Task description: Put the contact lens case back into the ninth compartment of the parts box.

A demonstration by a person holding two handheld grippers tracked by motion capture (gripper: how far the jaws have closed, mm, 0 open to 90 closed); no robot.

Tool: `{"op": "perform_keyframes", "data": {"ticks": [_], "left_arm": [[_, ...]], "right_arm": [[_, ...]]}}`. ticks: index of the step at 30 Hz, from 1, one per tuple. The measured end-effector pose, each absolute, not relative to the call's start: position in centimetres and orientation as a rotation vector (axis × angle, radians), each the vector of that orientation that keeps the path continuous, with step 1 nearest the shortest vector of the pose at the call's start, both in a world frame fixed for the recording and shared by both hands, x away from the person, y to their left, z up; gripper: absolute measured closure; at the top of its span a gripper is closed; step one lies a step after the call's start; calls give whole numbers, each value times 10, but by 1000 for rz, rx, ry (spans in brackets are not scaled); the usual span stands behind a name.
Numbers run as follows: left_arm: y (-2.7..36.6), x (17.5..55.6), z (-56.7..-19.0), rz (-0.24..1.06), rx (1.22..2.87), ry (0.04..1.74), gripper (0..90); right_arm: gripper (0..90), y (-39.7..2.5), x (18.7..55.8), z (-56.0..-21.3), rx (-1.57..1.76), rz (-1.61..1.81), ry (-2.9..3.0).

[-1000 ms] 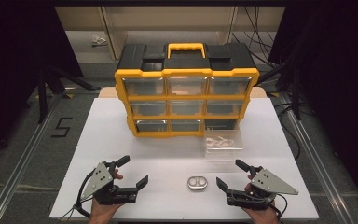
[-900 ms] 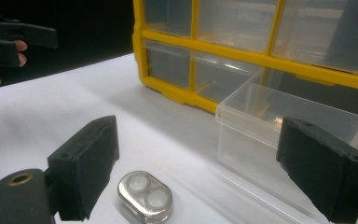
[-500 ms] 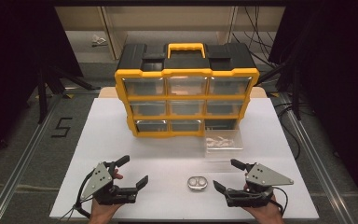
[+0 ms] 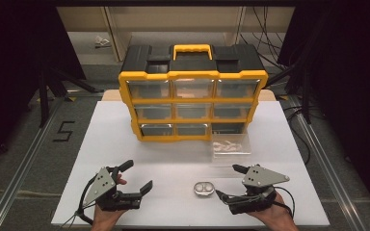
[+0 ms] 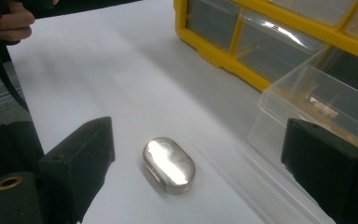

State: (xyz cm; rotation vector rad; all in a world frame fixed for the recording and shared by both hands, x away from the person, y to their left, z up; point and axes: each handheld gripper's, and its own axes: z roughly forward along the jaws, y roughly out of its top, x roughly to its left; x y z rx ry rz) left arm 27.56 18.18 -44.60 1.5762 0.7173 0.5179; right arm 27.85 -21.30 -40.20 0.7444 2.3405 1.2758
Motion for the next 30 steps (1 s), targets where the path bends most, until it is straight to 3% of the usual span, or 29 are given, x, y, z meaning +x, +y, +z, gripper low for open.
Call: {"op": "perform_keyframes", "data": {"ticks": [30], "left_arm": [[182, 276, -446, 517, 1579, 719, 76]], "right_arm": [[136, -170, 313, -408, 561, 931, 2704]]}}
